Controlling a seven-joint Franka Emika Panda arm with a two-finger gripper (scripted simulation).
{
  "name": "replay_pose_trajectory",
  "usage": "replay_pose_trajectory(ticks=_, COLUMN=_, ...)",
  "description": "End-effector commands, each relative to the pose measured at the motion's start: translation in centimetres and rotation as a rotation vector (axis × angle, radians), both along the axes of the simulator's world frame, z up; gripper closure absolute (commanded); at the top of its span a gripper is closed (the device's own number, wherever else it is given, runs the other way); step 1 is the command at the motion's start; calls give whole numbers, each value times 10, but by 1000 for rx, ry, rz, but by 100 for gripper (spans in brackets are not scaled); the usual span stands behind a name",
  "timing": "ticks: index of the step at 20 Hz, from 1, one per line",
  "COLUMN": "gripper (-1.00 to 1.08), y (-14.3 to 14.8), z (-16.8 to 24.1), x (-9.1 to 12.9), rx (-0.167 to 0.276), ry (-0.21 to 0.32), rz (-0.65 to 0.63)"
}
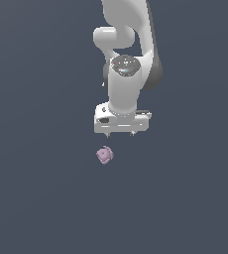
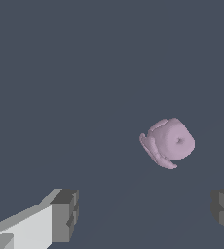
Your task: Pick up the object and move it to a goal position.
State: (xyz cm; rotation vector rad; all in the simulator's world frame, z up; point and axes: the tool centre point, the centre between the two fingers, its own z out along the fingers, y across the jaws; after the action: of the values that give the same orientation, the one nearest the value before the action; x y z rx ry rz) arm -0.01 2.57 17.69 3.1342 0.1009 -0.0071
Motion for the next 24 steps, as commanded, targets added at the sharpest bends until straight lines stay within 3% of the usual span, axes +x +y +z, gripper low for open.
replay_pose_trajectory(ticks=1, gripper=-92, y=-1, z=-1, x=0, rx=0, ry=0, rz=8)
replay_pose_trajectory(ticks=11, gripper=-92, y=-13, z=-16, x=5, rx=-2, ry=0, rz=115)
replay_pose_trajectory(ticks=24, gripper=-92, y=-45, z=-56, x=15, rx=1, ry=1, rz=396)
